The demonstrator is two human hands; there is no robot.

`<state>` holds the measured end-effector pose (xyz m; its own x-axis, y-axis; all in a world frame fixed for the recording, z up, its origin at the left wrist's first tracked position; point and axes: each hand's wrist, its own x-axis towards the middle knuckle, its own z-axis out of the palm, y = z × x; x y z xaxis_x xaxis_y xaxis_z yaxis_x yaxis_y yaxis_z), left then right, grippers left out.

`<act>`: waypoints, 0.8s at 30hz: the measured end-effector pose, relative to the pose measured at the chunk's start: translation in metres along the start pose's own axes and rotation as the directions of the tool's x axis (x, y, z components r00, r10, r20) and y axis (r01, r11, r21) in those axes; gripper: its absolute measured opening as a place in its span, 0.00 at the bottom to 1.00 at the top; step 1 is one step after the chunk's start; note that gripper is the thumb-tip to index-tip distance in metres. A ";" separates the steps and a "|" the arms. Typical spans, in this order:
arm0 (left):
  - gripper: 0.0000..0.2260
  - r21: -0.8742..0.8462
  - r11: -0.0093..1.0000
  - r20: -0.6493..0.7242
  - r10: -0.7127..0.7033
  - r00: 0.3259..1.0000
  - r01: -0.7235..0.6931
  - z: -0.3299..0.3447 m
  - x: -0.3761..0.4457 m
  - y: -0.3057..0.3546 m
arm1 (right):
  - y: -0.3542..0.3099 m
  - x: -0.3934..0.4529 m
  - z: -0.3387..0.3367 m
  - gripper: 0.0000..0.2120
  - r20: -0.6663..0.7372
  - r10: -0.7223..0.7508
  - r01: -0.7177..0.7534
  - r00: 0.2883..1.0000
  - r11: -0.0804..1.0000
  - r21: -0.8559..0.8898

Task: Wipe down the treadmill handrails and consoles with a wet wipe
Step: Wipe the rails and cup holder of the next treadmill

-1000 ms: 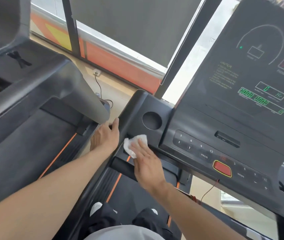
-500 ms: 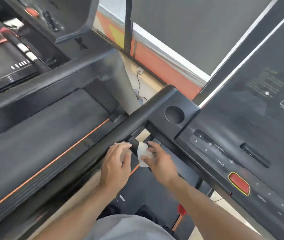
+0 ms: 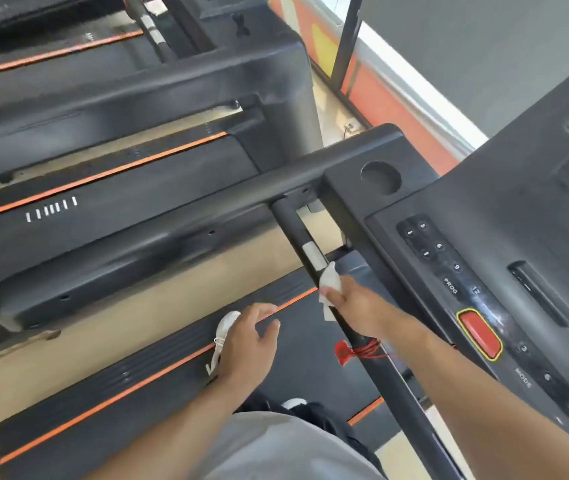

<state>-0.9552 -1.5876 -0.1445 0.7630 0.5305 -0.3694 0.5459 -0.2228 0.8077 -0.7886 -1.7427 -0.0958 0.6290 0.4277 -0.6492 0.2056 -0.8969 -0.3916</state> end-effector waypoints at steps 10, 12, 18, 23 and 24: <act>0.08 -0.058 0.998 -0.016 -0.041 0.999 0.040 0.024 -0.053 0.005 | -0.033 0.007 0.024 0.22 -0.308 -0.079 -0.065 0.948 0.899 -0.433; 0.08 -0.046 0.999 -0.034 -0.028 0.999 0.026 0.017 -0.054 0.007 | -0.061 0.034 0.021 0.30 -0.387 -0.149 -0.038 0.910 0.899 -0.436; 0.10 0.058 0.998 0.012 0.021 1.000 -0.021 0.000 -0.060 0.007 | -0.043 0.038 0.025 0.24 -0.372 -0.192 0.036 0.908 0.921 -0.388; 0.10 0.104 0.995 0.072 0.000 0.997 -0.008 0.014 -0.061 -0.001 | 0.019 0.001 0.014 0.15 0.013 -0.117 0.093 0.993 0.854 0.511; 0.09 0.095 0.995 0.095 0.002 0.995 -0.011 0.017 -0.061 0.000 | 0.030 -0.006 0.016 0.16 0.097 -0.112 0.027 0.989 0.782 0.623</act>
<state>-0.9953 -1.6339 -0.1299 0.7937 0.4499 -0.4093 0.5674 -0.3052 0.7648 -0.7988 -1.7707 -0.1141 0.5259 0.5346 -0.6616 -0.2893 -0.6190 -0.7301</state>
